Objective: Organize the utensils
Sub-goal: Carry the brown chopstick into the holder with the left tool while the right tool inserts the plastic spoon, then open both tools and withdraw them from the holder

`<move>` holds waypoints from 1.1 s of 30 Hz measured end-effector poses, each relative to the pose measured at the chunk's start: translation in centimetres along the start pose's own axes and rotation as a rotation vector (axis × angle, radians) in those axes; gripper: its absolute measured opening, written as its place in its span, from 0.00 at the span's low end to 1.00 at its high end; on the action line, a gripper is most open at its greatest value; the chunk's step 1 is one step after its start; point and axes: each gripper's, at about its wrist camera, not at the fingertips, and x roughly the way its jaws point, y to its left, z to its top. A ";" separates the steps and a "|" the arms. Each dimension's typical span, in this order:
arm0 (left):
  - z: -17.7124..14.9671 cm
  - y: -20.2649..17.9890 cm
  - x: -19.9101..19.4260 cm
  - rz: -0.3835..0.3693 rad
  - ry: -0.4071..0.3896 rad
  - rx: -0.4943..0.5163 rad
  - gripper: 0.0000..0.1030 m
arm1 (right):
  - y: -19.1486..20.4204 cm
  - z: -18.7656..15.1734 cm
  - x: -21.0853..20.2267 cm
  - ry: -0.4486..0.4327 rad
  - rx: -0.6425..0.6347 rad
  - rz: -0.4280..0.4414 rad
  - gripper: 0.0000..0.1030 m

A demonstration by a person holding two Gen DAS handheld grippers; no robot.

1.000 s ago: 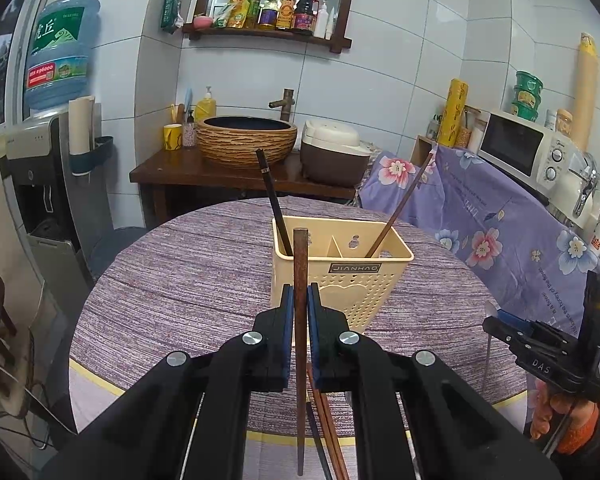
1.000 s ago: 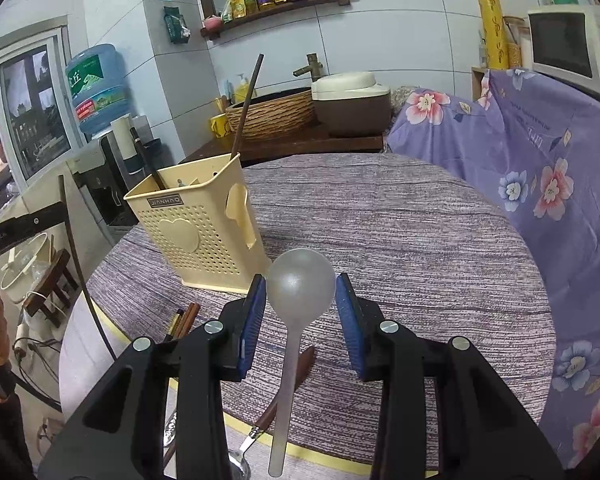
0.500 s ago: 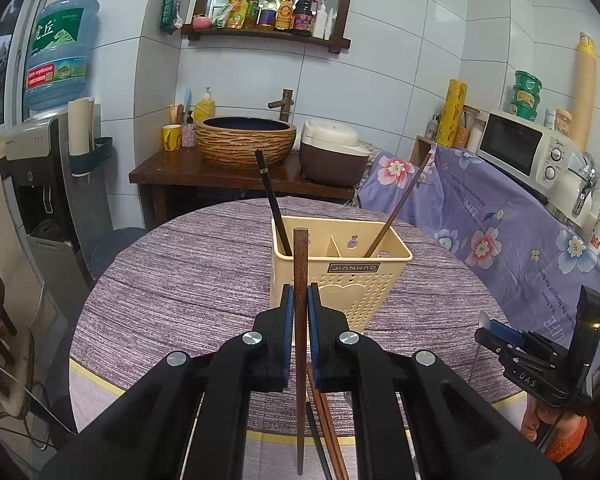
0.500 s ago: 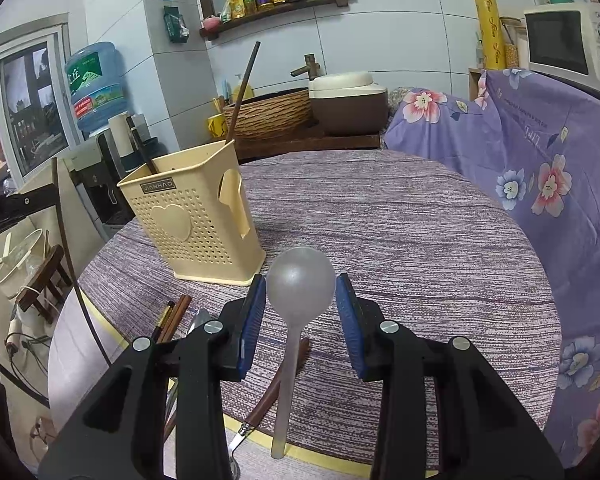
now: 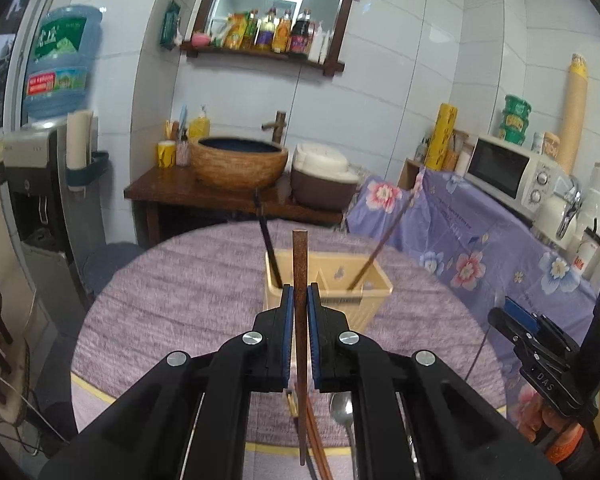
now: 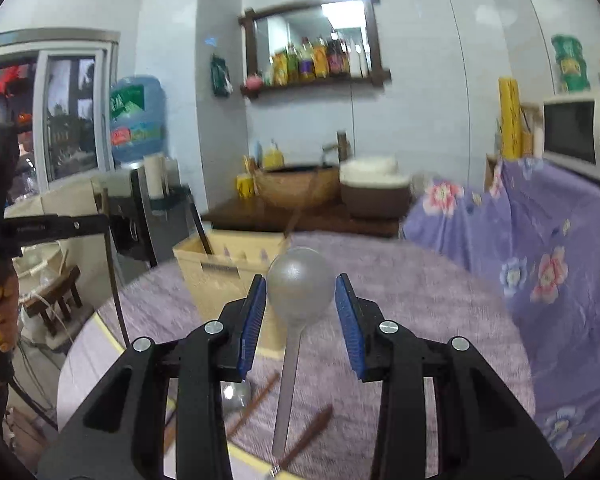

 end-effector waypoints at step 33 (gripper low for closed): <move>2.7 0.1 10.0 0.079 -0.013 -0.009 0.08 | 3.8 3.0 15.3 0.118 -0.066 -0.015 0.36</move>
